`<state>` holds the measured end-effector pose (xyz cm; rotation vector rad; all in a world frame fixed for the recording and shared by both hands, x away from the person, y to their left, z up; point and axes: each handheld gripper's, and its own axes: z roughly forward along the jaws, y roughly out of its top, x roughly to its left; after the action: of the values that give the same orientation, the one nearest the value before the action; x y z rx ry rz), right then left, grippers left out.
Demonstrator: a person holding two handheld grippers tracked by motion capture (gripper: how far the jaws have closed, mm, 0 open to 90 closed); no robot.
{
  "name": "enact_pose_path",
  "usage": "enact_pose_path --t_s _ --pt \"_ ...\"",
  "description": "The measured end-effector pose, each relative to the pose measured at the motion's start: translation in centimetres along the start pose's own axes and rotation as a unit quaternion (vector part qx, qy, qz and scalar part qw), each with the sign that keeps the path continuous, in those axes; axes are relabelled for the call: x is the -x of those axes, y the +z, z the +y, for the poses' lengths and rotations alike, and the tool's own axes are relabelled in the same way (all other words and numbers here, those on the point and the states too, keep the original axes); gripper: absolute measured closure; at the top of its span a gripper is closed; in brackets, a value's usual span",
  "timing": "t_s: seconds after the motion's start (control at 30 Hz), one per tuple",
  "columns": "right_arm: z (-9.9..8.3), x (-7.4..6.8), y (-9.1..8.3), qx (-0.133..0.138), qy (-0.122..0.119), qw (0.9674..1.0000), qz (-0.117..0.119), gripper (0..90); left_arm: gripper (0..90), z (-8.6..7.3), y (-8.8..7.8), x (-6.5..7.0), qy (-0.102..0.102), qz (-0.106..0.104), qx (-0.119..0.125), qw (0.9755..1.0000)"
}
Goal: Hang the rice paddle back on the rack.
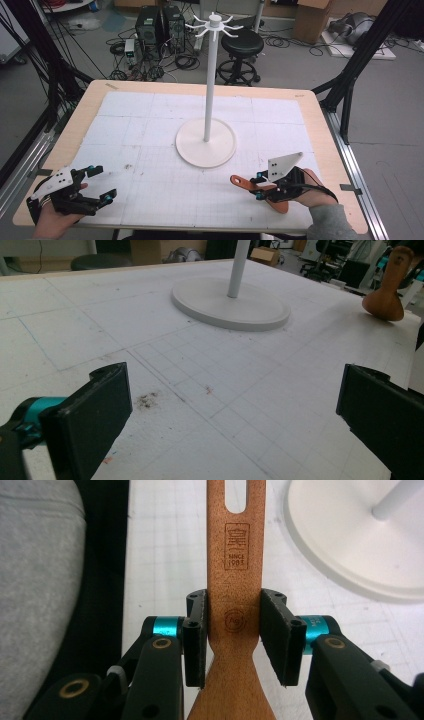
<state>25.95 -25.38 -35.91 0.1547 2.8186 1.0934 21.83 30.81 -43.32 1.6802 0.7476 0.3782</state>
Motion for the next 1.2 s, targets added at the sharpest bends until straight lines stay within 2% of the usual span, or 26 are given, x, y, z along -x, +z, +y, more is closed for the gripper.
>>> enact_pose_path --t_s 0.13,0.27,0.47,0.57,0.77,0.93,1.07,1.1,1.13,1.2 --pt "-0.1 0.0 -1.0 0.034 0.001 0.9994 -0.004 64.6 1.9 0.0 0.0 0.0 0.000 0.001 -0.001 1.0000" --pt "-0.5 0.1 -2.2 0.077 0.012 0.9969 -0.010 64.6 1.9 0.0 0.0 0.0 0.001 0.000 -0.002 1.0000" --pt "-1.5 0.4 -3.6 0.143 0.032 0.9892 -0.010 64.7 1.9 0.0 0.0 0.0 0.001 0.000 -0.002 1.0000" --pt "-2.1 0.5 -4.1 0.164 0.042 0.9855 -0.008 64.7 1.9 0.0 0.0 -0.1 0.000 0.000 -0.002 1.0000" --pt "-2.3 0.6 -5.0 0.196 0.050 0.9792 -0.014 64.7 1.9 0.0 0.0 0.0 0.000 0.001 -0.001 1.0000" --pt "-2.4 0.7 -5.3 0.204 0.057 0.9771 -0.024 64.6 1.9 0.0 0.0 -0.1 -0.001 0.000 0.000 1.0000" --pt "-2.4 0.7 -5.7 0.220 0.062 0.9729 -0.034 64.7 1.9 0.0 0.0 -0.1 -0.001 0.000 0.001 1.0000" --pt "-2.5 0.8 -5.8 0.224 0.066 0.9719 -0.031 64.6 1.9 0.0 0.0 -0.1 0.000 -0.001 0.000 1.0000" --pt "-2.5 0.8 -5.8 0.224 0.068 0.9720 -0.026 64.6 1.9 0.0 0.0 -0.1 -0.001 -0.001 0.000 1.0000" --pt "-2.6 0.8 -6.0 0.225 0.072 0.9710 -0.034 64.6 1.9 0.0 0.0 0.0 -0.001 -0.001 0.001 1.0000"
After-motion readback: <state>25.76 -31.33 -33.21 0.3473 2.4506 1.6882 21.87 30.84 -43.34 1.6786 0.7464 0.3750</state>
